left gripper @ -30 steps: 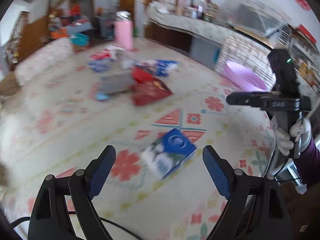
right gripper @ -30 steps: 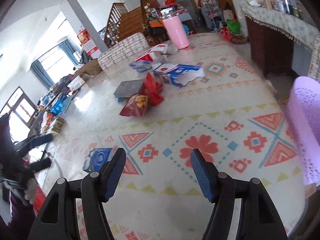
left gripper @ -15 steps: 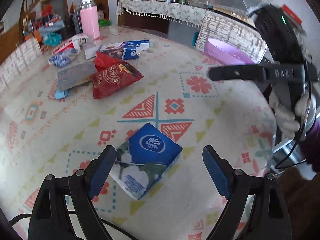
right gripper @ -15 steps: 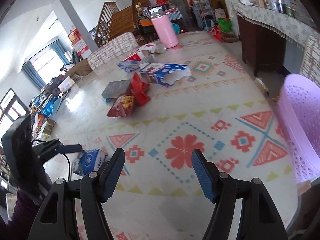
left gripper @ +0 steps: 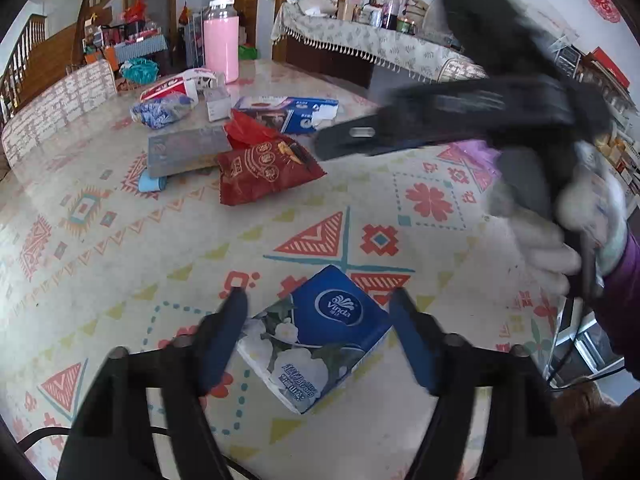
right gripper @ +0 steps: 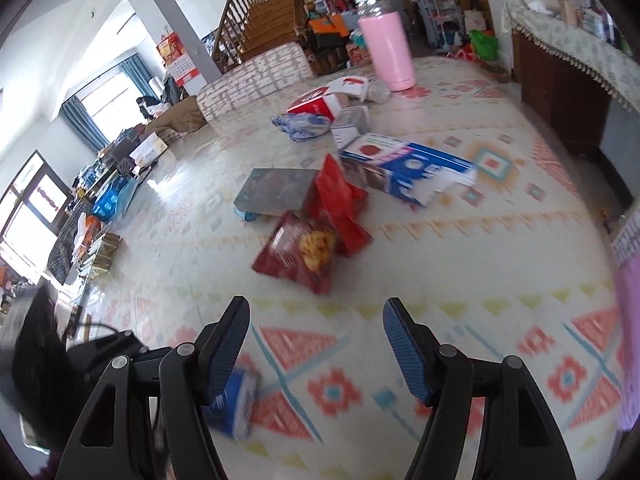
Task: Collect trash
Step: 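Grasp the Vinda tissue pack with the left tool while the right grasps the red snack bag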
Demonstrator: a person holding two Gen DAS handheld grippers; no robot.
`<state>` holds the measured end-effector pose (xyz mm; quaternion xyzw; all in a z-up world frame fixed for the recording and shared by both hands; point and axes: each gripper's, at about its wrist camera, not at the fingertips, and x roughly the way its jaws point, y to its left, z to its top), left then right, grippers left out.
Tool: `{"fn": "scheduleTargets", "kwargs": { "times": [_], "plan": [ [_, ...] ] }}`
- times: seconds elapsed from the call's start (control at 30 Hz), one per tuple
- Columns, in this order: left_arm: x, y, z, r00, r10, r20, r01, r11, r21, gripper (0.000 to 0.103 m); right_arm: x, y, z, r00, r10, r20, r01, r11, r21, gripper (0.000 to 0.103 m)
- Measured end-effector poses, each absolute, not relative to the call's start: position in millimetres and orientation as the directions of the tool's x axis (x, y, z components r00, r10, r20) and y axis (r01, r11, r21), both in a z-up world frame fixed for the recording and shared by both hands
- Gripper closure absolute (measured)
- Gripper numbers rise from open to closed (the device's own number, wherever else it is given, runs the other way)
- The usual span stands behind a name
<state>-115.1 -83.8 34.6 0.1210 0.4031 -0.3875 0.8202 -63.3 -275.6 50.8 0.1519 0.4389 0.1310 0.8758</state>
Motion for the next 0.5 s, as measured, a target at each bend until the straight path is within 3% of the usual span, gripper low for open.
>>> {"fn": "scheduleTargets", "kwargs": {
  "times": [0.33,0.5],
  "plan": [
    [-119,-103,25,0.365,-0.498,-0.787,0.785,0.619,-0.027,0.027,13,-239,41,0.523,0.355,-0.775,-0.253,0.933,0.256,0.025],
    [-121,-103,23,0.381,-0.478,-0.791,0.775,0.632,-0.009,0.031,26,-219,23,0.447,0.335,-0.830,-0.343,0.921,0.187,0.025]
  ]
}}
